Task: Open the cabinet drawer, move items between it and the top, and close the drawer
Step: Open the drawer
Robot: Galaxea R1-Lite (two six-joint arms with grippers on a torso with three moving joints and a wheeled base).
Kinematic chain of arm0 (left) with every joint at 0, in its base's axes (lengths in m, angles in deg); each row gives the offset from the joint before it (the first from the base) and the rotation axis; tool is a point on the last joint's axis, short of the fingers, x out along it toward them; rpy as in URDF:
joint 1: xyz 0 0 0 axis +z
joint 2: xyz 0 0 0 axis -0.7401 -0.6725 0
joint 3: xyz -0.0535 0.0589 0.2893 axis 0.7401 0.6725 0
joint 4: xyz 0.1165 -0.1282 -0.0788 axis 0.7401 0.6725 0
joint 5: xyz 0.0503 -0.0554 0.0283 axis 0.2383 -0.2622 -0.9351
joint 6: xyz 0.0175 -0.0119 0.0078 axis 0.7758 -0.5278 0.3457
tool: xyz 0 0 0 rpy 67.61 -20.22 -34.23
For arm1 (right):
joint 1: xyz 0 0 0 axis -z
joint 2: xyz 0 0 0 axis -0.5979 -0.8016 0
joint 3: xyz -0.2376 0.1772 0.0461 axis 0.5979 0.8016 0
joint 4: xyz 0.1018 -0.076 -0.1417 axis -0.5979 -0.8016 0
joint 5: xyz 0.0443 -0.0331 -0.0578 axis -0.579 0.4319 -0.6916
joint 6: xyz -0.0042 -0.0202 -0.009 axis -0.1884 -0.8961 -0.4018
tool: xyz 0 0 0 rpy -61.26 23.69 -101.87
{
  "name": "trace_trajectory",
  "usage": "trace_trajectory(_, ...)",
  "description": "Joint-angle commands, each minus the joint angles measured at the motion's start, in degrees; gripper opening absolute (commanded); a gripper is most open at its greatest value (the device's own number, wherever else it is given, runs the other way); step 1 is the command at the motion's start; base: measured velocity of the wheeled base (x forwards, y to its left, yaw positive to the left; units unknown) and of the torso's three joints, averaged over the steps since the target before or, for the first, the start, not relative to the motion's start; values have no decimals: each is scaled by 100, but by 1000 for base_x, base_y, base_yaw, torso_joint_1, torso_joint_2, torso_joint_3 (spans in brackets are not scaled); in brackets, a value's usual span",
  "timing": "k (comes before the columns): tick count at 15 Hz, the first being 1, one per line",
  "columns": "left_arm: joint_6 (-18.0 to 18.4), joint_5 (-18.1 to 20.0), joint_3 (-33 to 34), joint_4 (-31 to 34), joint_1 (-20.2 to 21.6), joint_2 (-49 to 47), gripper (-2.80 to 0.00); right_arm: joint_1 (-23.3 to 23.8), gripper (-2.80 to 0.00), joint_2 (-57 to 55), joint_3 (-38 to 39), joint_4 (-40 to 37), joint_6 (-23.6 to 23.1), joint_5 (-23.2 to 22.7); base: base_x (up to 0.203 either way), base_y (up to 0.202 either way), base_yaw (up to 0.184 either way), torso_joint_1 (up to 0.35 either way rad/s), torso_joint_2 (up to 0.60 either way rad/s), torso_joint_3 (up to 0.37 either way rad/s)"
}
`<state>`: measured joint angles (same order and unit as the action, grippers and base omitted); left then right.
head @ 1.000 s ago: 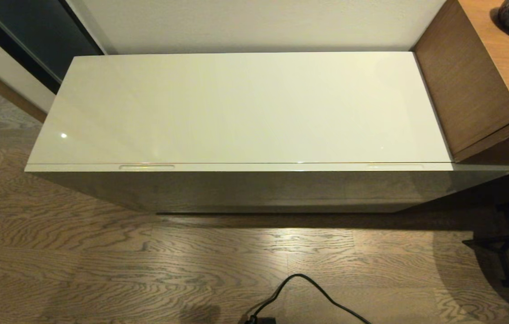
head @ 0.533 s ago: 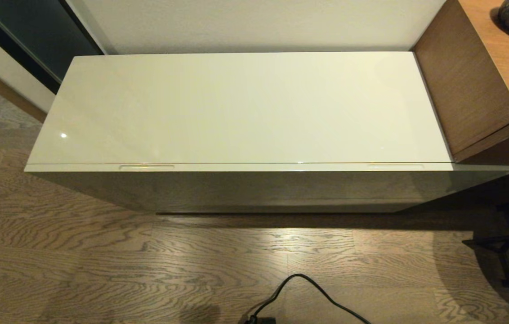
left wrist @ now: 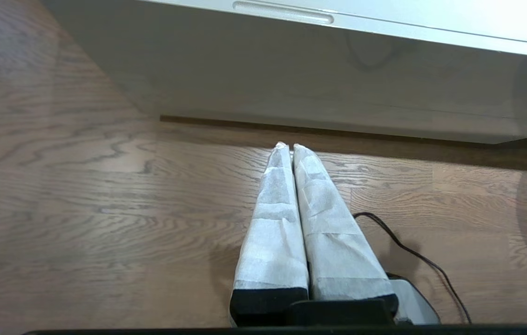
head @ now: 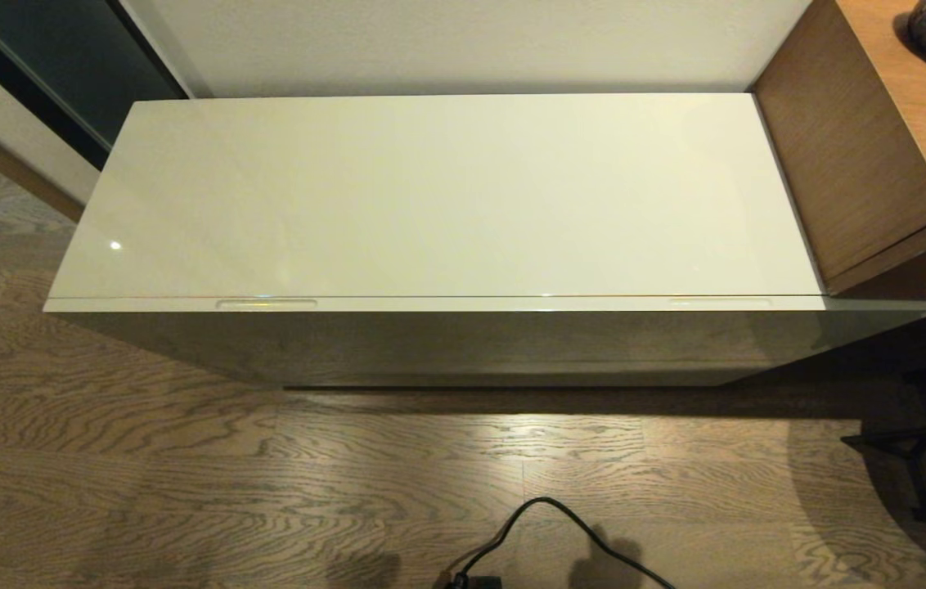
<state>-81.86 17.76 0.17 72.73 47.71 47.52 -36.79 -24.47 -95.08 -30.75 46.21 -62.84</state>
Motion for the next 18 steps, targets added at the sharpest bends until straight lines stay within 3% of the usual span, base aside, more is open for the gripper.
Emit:
trace_trajectory(1, -71, -16, 184, -606, 9, -721, -280, -8, -280, -927, 623, 1015, 133, 47, 0, 0, 0, 0, 0, 0)
trace_trajectory(4, -213, -30, 583, -1674, 17, -1765, -280, -50, -280, -1555, 712, 1212, 213, 24, 0, 0, 0, 0, 0, 0)
trace_trajectory(6, -231, -40, 798, -2701, 19, -2406, -280, -72, -280, -2203, 680, 1784, 265, 23, 0, 0, 0, 0, 0, 0)
trace_trajectory(9, -242, -44, 795, -3157, 7, -2780, -280, -95, -280, -2583, 671, 2405, 369, 39, 0, 0, 0, 0, 0, 0)
trace_trajectory(11, -244, -93, 635, -3786, -13, -3795, -280, -108, -280, -3571, 626, 3184, 441, 151, 0, 0, 0, 0, 0, 0)
trace_trajectory(13, -260, -385, 438, -4805, -164, -4988, -280, -176, -280, -4495, 311, 4014, 526, 727, 0, 0, 0, 0, 0, 0)
trace_trajectory(15, -353, -934, 302, -5899, -559, -5687, -280, -280, -280, -4998, -69, 4540, 612, 1647, 0, 0, 0, 0, 0, 0)
trace_trajectory(18, -523, -1314, 138, -6539, -956, -6345, -280, -460, -280, -5367, -210, 4620, 615, 1823, 0, 0, 0, 0, 0, 0)
